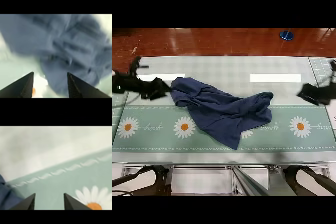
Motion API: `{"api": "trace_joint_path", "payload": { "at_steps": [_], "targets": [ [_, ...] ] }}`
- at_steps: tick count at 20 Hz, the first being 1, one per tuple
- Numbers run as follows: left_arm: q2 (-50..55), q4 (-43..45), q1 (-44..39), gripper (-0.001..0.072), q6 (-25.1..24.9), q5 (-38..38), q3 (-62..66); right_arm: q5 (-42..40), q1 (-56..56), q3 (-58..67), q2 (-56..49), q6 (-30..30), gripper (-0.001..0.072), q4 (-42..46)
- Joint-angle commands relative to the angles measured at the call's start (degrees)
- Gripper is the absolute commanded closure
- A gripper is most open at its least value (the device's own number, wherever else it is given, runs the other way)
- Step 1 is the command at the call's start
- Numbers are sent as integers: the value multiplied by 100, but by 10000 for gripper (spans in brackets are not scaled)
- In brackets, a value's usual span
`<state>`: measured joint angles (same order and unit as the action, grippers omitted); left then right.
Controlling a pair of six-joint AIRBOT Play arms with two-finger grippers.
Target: Fold the shirts.
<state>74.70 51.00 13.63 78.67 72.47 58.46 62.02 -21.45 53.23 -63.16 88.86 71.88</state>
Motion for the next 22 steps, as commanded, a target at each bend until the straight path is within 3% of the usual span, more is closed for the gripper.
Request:
{"api": "trace_joint_path", "payload": {
  "at_steps": [1,6,11,18,20,22],
  "targets": [
    [-557,-461,22,199,-153,59,-1646,-223,-1001,-1233,619,-503,300,-603],
    [-614,-1443,-662,199,-319,-490,-2903,-461,-1023,-2262,776,-1213,305,-1685],
    [-389,-1510,-1871,200,94,-1679,-2905,-439,-1023,-2264,767,-1366,305,-1937],
    [417,-1899,-2354,225,153,-1823,-2286,-457,-1023,-2264,494,-1672,305,-2457],
    [570,-1904,-2343,682,15,-1781,-2009,-444,-1021,-2264,243,-1884,305,-2844],
    [566,-1902,-2293,689,-160,-1631,-1700,-400,-1021,-2264,-52,-2177,305,-3276]
  ]
}}
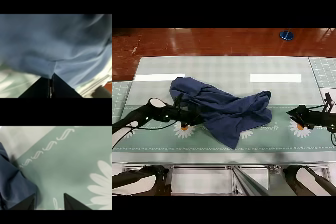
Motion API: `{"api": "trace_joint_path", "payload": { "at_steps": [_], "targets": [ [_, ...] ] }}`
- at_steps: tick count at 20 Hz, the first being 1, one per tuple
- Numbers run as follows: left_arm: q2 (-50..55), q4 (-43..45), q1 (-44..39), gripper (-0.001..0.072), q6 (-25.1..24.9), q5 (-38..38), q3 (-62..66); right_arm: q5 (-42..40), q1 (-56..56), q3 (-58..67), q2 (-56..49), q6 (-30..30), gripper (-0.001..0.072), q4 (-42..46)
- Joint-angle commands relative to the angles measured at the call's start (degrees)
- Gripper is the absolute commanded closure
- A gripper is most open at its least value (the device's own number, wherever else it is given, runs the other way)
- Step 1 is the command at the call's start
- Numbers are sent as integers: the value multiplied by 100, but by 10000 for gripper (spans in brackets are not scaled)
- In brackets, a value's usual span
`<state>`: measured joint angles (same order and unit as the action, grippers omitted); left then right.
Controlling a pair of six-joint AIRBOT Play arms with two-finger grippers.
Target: Fold the shirts.
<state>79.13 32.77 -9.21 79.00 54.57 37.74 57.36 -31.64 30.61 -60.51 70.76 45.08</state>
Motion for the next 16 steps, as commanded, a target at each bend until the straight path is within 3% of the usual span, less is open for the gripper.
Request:
{"api": "trace_joint_path", "payload": {
  "at_steps": [1,6,13,14,15,16],
  "targets": [
    [122,-70,44,689,-254,278,531,76,22,-2,-474,-481,305,-772],
    [122,-70,144,689,-284,400,890,-111,1082,472,-1381,-654,305,-857],
    [122,-70,144,689,-284,457,892,-92,2522,1300,-2424,-243,306,-852],
    [122,-70,157,689,-273,463,903,-46,2688,1373,-2455,-245,367,-852],
    [122,-98,247,689,-210,549,997,120,2830,1460,-2452,-286,616,-852],
    [118,-214,431,689,-175,730,1222,431,2905,1617,-2437,-407,689,-855]
  ]
}}
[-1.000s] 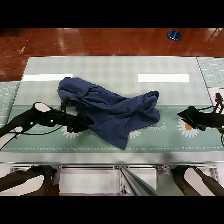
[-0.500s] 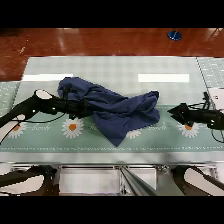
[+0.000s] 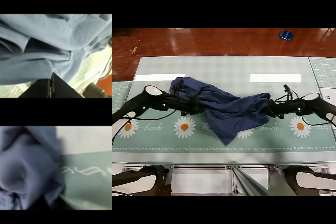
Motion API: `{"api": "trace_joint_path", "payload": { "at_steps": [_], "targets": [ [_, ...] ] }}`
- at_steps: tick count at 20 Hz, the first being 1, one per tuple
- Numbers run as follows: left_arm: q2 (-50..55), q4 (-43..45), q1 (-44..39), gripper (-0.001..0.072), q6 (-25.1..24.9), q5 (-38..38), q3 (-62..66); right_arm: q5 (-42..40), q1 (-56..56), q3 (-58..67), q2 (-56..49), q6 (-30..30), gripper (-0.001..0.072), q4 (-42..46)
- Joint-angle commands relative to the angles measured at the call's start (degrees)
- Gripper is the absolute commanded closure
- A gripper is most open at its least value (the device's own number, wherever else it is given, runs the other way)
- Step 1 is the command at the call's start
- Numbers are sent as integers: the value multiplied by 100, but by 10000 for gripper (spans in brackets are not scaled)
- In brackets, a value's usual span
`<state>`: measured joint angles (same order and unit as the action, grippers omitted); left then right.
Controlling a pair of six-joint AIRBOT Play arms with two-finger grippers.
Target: Fold the shirts.
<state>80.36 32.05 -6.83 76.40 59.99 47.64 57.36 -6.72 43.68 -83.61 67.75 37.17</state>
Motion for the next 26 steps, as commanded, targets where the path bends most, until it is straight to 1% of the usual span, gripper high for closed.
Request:
{"api": "trace_joint_path", "payload": {
  "at_steps": [1,2,3,6,8,10,13,16,18,20,21,24,26],
  "targets": [
    [-22,-293,402,689,76,411,535,715,420,514,-79,-162,689,-59],
    [-61,-404,640,689,74,638,951,885,400,774,52,-153,689,-48],
    [-129,-446,848,689,76,780,1405,953,343,1152,289,2,689,98],
    [-463,-750,1414,689,144,903,3010,981,210,2680,1113,603,689,870],
    [-776,-962,1620,689,-15,863,4019,1161,267,3759,1775,605,689,935],
    [-1213,-957,1775,689,-184,756,4811,1154,409,4457,2520,645,689,1434],
    [-1982,-938,2245,689,-186,544,5582,1224,415,5121,3558,1010,689,2479],
    [-2933,-817,2979,689,-291,538,5818,1379,415,5351,4579,1335,689,3353],
    [-3628,4,3399,690,-332,542,5816,1565,415,5351,5152,1604,689,3799],
    [-4247,1152,3410,689,-175,505,5814,1805,415,5351,5556,1777,689,4107],
    [-4485,1480,3324,690,-61,522,5812,1963,415,5351,5687,1906,689,4284],
    [-4861,2087,2767,690,142,780,5788,2656,415,5342,5825,2127,689,4588],
    [-4920,2227,2413,690,190,966,5587,2872,415,5134,5821,2179,689,4568]
  ]
}}
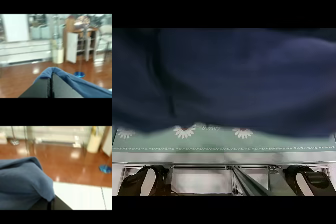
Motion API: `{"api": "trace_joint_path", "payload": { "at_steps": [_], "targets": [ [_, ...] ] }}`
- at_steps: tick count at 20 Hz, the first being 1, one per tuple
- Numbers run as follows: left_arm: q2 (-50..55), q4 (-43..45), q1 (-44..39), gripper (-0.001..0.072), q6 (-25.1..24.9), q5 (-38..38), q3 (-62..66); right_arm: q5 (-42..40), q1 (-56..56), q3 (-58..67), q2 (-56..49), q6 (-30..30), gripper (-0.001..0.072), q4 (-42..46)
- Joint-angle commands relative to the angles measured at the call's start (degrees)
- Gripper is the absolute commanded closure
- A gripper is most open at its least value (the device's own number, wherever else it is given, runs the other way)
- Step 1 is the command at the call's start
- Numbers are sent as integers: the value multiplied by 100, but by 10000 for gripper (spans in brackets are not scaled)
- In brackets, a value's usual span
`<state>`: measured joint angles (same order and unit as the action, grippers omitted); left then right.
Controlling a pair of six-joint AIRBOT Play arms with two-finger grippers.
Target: Fold the shirts.
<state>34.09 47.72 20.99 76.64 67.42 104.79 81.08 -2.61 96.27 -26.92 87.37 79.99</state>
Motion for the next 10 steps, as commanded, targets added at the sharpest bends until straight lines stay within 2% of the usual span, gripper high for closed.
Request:
{"api": "trace_joint_path", "payload": {
  "at_steps": [1,4,6,10],
  "targets": [
    [-289,680,-481,690,166,295,-354,520,4,-356,149,264,689,232],
    [-238,673,-531,690,164,337,-1659,332,4,-1676,149,356,689,-131],
    [-81,673,-533,690,162,-7,-2778,-317,4,-2835,52,352,689,-422],
    [855,608,-680,690,179,-1862,-4524,-1757,4,-4172,-1147,179,689,-748]
  ]
}}
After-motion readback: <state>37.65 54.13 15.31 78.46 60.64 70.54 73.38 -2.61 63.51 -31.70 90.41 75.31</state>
